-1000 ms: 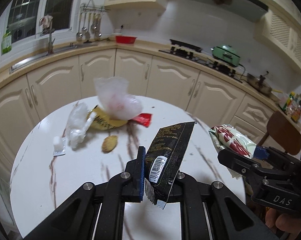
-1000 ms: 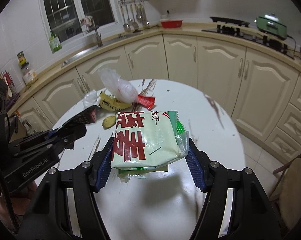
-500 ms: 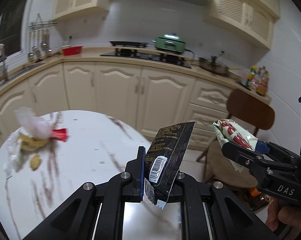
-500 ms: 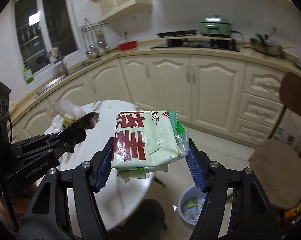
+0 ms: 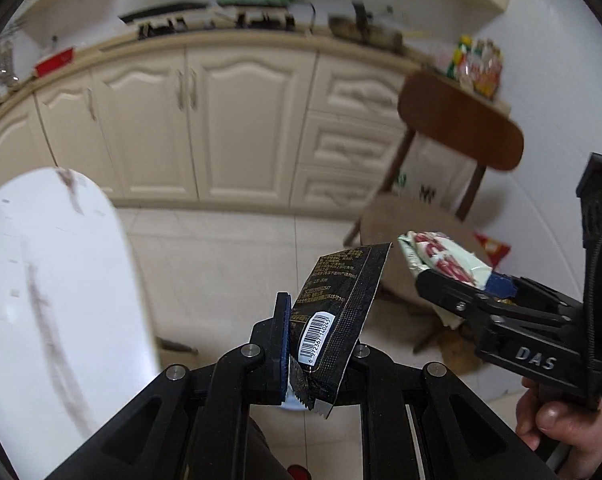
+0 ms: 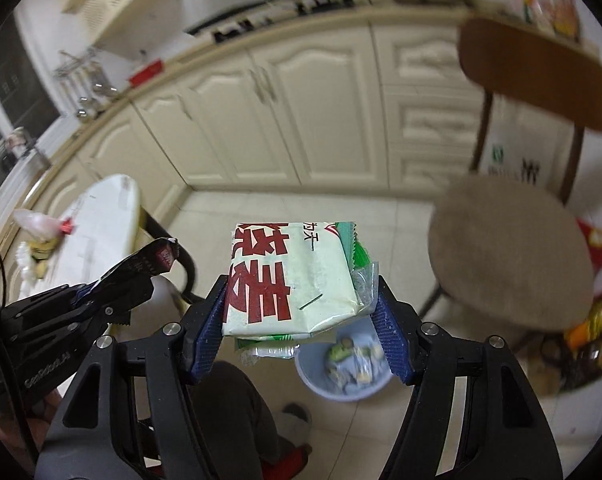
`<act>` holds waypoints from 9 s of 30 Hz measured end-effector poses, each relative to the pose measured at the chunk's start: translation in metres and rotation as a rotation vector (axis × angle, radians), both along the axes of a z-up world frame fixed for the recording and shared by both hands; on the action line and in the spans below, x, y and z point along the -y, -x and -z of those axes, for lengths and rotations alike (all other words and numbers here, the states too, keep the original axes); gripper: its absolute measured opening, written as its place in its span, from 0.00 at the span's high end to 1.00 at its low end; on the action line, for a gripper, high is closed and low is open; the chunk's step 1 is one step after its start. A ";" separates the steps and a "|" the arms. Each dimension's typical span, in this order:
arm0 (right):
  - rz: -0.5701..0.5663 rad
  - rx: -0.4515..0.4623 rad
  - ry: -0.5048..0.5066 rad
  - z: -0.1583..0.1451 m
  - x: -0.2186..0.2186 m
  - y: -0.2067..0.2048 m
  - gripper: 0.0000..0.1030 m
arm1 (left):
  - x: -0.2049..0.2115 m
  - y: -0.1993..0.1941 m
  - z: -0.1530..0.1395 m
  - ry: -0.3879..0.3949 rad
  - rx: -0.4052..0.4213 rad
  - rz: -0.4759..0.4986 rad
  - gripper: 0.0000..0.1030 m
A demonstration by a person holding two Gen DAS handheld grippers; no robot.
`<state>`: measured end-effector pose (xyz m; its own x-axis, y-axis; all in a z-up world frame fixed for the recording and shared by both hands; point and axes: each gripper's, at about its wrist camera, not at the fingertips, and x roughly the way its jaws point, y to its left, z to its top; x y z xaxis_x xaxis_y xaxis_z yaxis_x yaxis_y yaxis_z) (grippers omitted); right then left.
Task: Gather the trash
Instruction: 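Lift and carry the noodle packet and black wrapper toward the blue bin, then lower both tools over the blue bin and open them to drop the items, then return both tools above the table toward the remaining trash, then grasp the brown nut with the right tool while the left tool grasps the clear plastic bag, then carry the brown nut and clear plastic bag toward the blue bin, then open both tools over the blue bin to drop the nut and bag, then return both tools above the table toward the remaining trash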
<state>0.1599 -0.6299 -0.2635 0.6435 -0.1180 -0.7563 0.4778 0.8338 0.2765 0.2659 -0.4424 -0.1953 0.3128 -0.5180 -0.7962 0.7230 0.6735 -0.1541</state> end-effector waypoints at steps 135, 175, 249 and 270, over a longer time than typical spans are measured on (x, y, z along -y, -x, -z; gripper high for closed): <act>-0.656 -0.074 0.141 -0.009 -0.369 -0.300 0.00 | -0.357 -0.203 0.001 -0.069 0.093 -0.693 0.38; -0.710 0.045 0.129 -0.027 -0.381 -0.241 0.66 | -0.378 -0.051 -0.040 0.085 0.155 -0.698 0.62; 0.198 -0.152 -0.261 0.124 0.069 -0.001 0.00 | 0.099 -0.040 0.036 -0.202 0.004 0.013 0.15; -0.118 0.244 -0.011 -0.104 -0.109 -0.050 0.00 | -0.190 0.054 -0.115 0.108 0.316 -0.372 0.07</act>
<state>0.2096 -0.5205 -0.1596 0.8158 -0.0239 -0.5778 0.2956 0.8760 0.3810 0.2119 -0.2521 -0.0807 0.7096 -0.3994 -0.5805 0.4591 0.8870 -0.0491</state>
